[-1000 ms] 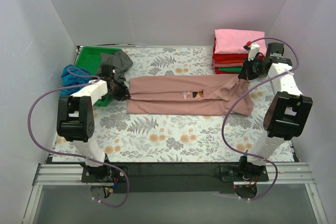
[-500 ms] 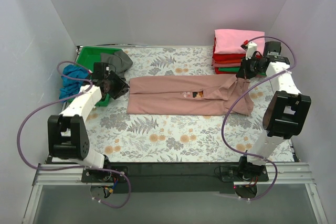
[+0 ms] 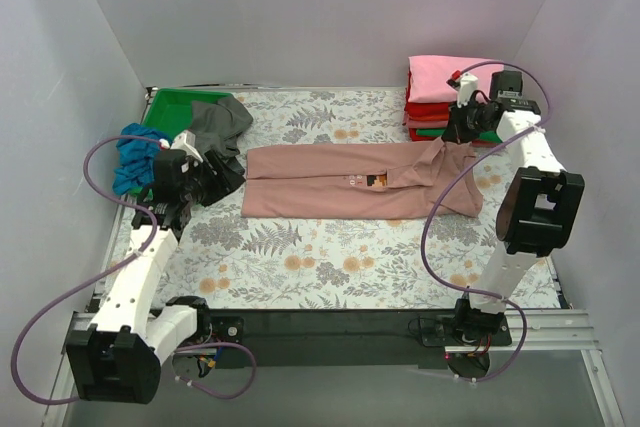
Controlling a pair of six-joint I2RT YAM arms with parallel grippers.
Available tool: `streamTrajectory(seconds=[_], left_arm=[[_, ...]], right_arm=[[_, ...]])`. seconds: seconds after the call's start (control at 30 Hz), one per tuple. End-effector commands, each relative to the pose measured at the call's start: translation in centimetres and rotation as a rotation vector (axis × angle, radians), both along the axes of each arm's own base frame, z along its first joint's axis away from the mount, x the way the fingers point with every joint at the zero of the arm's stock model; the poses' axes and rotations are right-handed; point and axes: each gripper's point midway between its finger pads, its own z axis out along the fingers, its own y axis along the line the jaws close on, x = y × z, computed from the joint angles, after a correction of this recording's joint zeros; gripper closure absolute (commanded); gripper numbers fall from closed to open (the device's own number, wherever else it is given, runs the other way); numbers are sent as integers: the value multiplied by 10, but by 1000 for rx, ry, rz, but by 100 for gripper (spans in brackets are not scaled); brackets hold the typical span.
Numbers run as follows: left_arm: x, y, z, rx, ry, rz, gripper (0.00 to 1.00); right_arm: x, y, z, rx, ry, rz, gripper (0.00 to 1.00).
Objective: Fold and stack the t-shirts
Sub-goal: Fold the tshirt
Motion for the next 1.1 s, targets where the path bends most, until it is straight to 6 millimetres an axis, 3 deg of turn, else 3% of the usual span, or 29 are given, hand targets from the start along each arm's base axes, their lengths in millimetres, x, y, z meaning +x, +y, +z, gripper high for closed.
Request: streamTrajectory(seconds=[0.0,0.53,0.67,0.8,0.9,0.93,1.0,1.03,1.07], left_arm=[[-19,-6,4,23,-57,-98,47],[-34,-11,-8,7,-62,-131,46],[-34,-11,-8,9,-61,-131,46],[-35,-10,-7,10,-70,-129,46],[-37,-12,-3,3,-84,-134,46],[-38,-13,-1,-2,-97,-143,46],[-41,-16,0,-16,-109,-158,45],[-43,-21,-2,-33,-113,-182,45],[-45,-23,0,-41,-123,-193,44]], right_arm=[[17,6,13,-25,-58,14,99],[39,34,-7,-128,-50,63,98],[47,49,-10,-170,-62,99,71],[50,49,4,-195,-93,99,57],[33,34,21,-231,-119,86,48],[17,19,24,-230,-107,69,46],[-10,-2,17,-197,-50,63,45],[-23,-29,22,-182,-47,17,45],[-50,-34,-2,-146,37,30,45]])
